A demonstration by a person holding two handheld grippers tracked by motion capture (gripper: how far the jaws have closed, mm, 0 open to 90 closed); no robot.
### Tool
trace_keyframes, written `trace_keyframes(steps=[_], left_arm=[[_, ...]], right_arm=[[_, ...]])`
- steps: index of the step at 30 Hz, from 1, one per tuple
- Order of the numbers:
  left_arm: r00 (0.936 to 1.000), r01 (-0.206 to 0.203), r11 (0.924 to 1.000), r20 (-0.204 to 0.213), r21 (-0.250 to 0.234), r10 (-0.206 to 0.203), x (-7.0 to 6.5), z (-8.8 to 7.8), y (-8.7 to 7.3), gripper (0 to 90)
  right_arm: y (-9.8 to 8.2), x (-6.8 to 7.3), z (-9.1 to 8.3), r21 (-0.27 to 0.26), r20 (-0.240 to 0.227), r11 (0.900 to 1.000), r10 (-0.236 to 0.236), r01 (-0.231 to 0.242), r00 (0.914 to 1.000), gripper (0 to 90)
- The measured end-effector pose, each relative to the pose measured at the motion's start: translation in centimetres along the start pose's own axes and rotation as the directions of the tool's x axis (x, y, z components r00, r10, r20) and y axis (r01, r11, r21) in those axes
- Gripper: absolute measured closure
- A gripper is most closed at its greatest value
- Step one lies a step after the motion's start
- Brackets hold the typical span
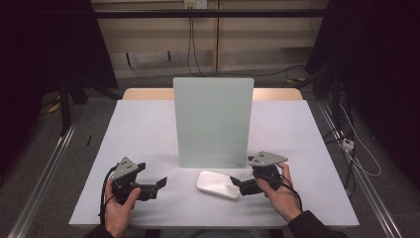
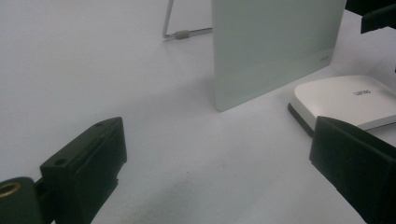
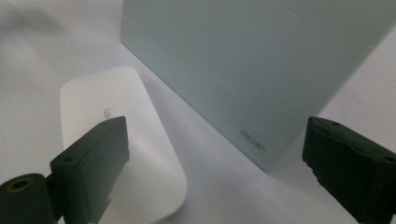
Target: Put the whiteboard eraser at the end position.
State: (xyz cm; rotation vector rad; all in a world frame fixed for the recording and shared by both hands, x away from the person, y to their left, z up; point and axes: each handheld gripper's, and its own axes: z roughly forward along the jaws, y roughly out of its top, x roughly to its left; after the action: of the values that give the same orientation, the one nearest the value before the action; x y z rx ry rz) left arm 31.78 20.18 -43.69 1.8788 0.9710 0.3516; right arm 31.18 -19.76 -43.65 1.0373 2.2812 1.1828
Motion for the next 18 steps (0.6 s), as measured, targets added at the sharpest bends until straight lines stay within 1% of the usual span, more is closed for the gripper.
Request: trace_keyframes(steps=[2,3,4,5,6,7,8,10,11,16,18], left_arm=[[1.0,-0.001,1.0,-0.001,0.0,0.001,0.0,0.0,0.0,4.0],[1.0,0.005,0.9998,-0.005,-0.017,-0.006,-0.1,-0.1,0.0,4.0],[0.9999,0.001,0.9998,-0.012,-0.018,-0.001,0.0,-0.2,0.1,4.0],[0.9999,0.01,0.9996,-0.007,-0.024,-0.01,0.1,-0.2,0.0,4.0],[0.9998,0.02,0.9995,-0.007,-0.026,-0.02,0.1,-0.2,0.0,4.0],[0.9997,0.021,0.9995,-0.008,-0.023,-0.021,0.1,-0.2,0.0,4.0],[0.9998,0.02,0.9997,-0.007,-0.014,-0.02,0.1,-0.2,0.0,4.0],[0.9998,0.017,0.9996,-0.012,-0.022,-0.017,0.0,-0.2,0.0,4.0],[0.9999,0.009,0.9997,-0.011,-0.022,-0.009,0.0,-0.3,0.0,4.0],[0.9999,0.011,0.9996,-0.011,-0.026,-0.011,-0.1,-0.3,0.0,4.0],[0.9998,0.011,0.9995,-0.014,-0.028,-0.011,-0.1,-0.4,0.1,4.0]], right_arm=[[-0.4,-0.3,-0.2,-0.003,0.01,1.0,0.011,-0.011,0.9999,7.2],[-0.6,-0.3,-0.3,-0.004,0.021,1.0,0.02,-0.019,0.9996,6.8],[-0.8,-0.5,-0.5,-0.005,0.033,1.0,0.025,-0.025,0.9992,6.8],[-1.0,-0.6,-0.8,-0.009,0.051,0.999,0.035,-0.035,0.9981,6.8],[-1.2,-0.9,-1.1,-0.019,0.067,0.998,0.054,-0.053,0.9963,6.8],[-1.4,-1.1,-1.4,-0.029,0.078,0.997,0.07,-0.068,0.9945,6.7],[-1.6,-1.4,-1.7,-0.038,0.092,0.997,0.074,-0.071,0.993,6.7],[-2.0,-1.8,-2.4,-0.052,0.117,0.995,0.092,-0.087,0.9888,6.7],[-2.2,-2.0,-2.6,-0.059,0.12,0.994,0.103,-0.097,0.9874,6.7],[-3.5,-2.7,-3.7,-0.067,0.157,0.991,0.129,-0.119,0.9792,7.4],[-3.9,-2.9,-4.1,-0.078,0.177,0.988,0.146,-0.134,0.9732,7.4]])
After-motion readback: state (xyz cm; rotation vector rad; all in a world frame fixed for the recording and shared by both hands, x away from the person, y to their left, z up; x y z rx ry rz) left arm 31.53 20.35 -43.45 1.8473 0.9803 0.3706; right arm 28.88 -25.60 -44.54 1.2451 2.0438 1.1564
